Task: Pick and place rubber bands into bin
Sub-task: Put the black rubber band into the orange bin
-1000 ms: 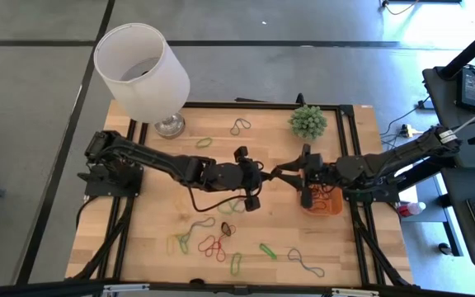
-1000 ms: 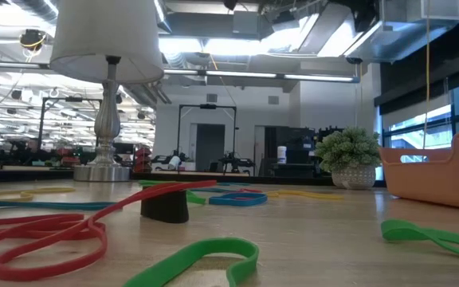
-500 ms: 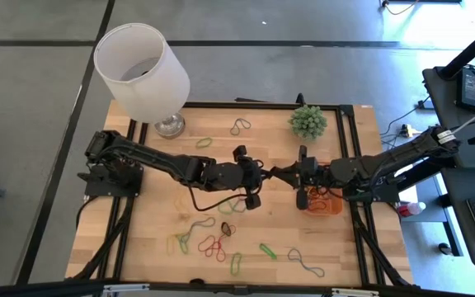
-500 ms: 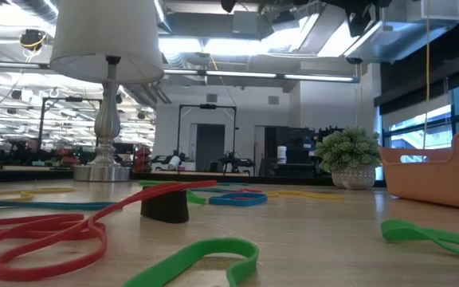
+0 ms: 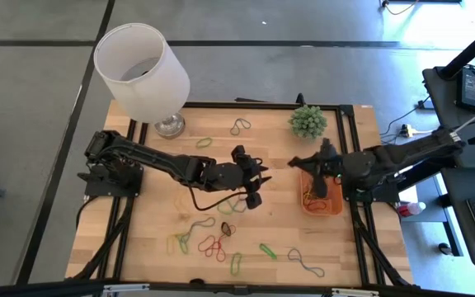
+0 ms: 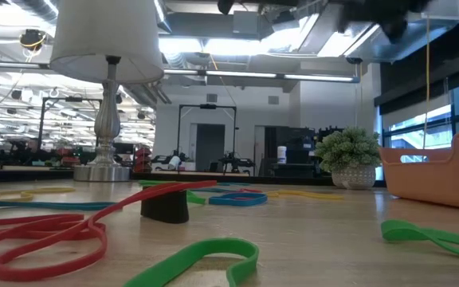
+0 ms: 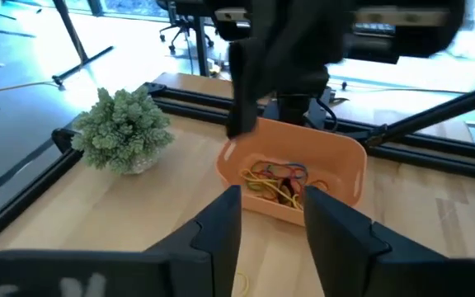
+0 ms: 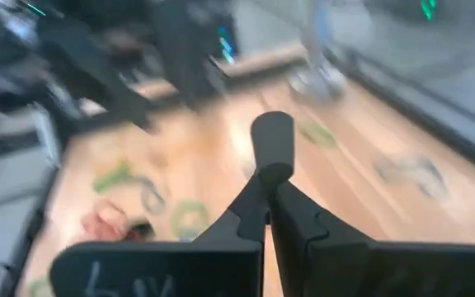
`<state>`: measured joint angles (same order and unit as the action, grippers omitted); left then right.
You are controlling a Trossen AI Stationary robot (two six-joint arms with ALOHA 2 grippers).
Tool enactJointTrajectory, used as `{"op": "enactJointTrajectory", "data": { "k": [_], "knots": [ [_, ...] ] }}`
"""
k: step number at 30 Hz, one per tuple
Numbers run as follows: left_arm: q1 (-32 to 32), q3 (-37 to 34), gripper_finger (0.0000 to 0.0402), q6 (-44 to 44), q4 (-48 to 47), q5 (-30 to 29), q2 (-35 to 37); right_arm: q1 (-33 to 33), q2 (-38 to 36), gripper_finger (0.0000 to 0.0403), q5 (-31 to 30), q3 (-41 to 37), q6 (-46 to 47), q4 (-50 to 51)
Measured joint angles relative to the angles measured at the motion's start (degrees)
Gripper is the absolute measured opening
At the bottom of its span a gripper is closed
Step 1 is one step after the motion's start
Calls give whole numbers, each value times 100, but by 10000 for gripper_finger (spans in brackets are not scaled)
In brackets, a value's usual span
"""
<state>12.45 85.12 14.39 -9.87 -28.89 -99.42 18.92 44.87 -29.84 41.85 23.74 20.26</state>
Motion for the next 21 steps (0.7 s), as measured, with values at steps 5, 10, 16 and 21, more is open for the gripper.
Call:
{"op": "enactJointTrajectory", "data": {
  "k": [5,10,16,21],
  "knots": [
    [0,0,121,-2,-22,55,0,-156,-70,11,98,546,2072,3252],
    [-26,0,112,-5,-41,50,2,-383,189,5,1053,318,3338,4866],
    [-72,0,107,-4,-41,48,2,-503,480,4,1842,-628,3665,4545],
    [-72,2,107,-7,-44,48,2,-641,634,7,1934,-1148,3685,3843]
  ]
}}
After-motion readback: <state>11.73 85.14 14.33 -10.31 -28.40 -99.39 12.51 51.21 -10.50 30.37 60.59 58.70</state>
